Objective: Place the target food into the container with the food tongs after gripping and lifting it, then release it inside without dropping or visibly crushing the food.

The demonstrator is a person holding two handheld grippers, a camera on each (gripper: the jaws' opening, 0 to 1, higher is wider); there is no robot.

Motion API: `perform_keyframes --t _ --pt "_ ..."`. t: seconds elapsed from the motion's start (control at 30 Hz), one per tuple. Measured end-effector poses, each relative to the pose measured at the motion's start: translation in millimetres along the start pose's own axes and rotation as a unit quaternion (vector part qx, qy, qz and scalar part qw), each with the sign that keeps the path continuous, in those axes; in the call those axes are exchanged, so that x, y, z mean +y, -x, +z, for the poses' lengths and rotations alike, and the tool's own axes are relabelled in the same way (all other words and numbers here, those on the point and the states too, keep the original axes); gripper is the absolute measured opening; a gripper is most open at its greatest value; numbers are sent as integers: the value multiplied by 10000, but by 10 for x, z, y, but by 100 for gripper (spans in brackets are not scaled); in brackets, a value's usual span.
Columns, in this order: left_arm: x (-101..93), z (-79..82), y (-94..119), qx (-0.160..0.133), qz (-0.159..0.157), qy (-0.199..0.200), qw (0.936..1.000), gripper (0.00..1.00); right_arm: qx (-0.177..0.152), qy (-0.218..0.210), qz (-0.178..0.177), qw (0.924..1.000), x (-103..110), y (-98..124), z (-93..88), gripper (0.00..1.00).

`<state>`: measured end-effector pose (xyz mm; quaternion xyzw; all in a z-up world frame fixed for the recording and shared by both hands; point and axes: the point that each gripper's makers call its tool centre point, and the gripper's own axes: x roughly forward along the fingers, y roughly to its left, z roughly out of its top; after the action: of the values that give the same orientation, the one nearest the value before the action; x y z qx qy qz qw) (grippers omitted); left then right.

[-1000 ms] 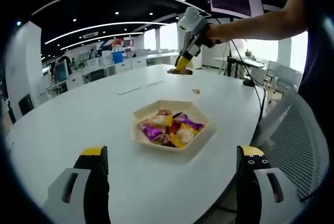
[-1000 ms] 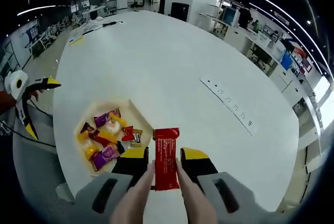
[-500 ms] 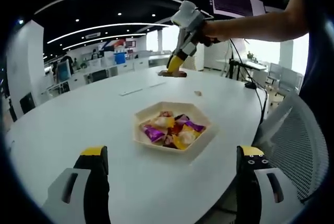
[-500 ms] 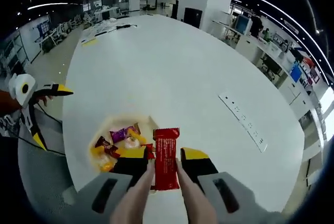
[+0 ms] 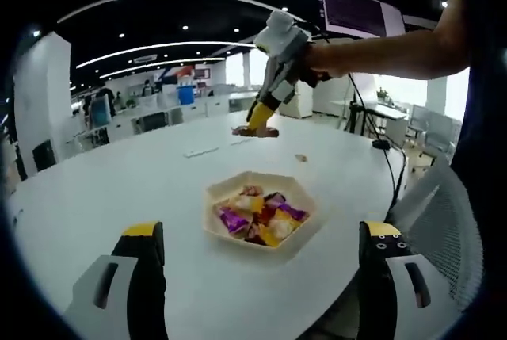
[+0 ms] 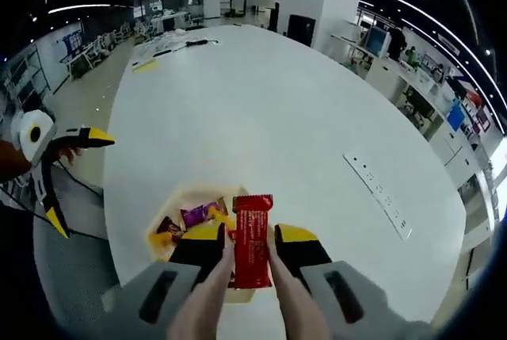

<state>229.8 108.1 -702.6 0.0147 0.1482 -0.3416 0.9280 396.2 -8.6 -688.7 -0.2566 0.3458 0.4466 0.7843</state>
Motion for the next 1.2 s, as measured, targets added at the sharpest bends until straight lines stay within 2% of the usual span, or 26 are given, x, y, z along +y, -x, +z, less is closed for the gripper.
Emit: perform_keyframes --t 0.03,0.07,0.13,0.27,0.47,0.67,0.93,1.1,1.2 --pt "58 -93 12 171 98 -341 9992 100 -8 1 -1 10000 1 -1 10 24" --pt "107 -174 14 305 172 -444 9984 100 -38 -7 -3 10000 1 2 29 24" --pt "101 -273 -11 434 92 -348 9984 100 -73 -51 43 10000 33 7 65 24" --pt "129 -194 -6 279 139 -340 9989 99 -88 92 35 9999 74 18 96 24" --pt "114 -246 -21 388 141 -361 9985 99 -184 21 33 9998 34 62 114 24" --pt "2 -293 -45 510 -67 -521 9973 99 -212 -44 52 9998 -23 120 51 25" --pt "12 -295 -45 532 -81 -592 9968 99 -185 78 63 9998 -131 228 -104 25" --pt "21 -283 -45 511 -70 -567 9971 99 -135 121 -48 9998 -313 351 -298 26" --pt "16 -278 -47 504 -102 -559 9971 99 -168 111 25 9998 -384 438 -426 26"
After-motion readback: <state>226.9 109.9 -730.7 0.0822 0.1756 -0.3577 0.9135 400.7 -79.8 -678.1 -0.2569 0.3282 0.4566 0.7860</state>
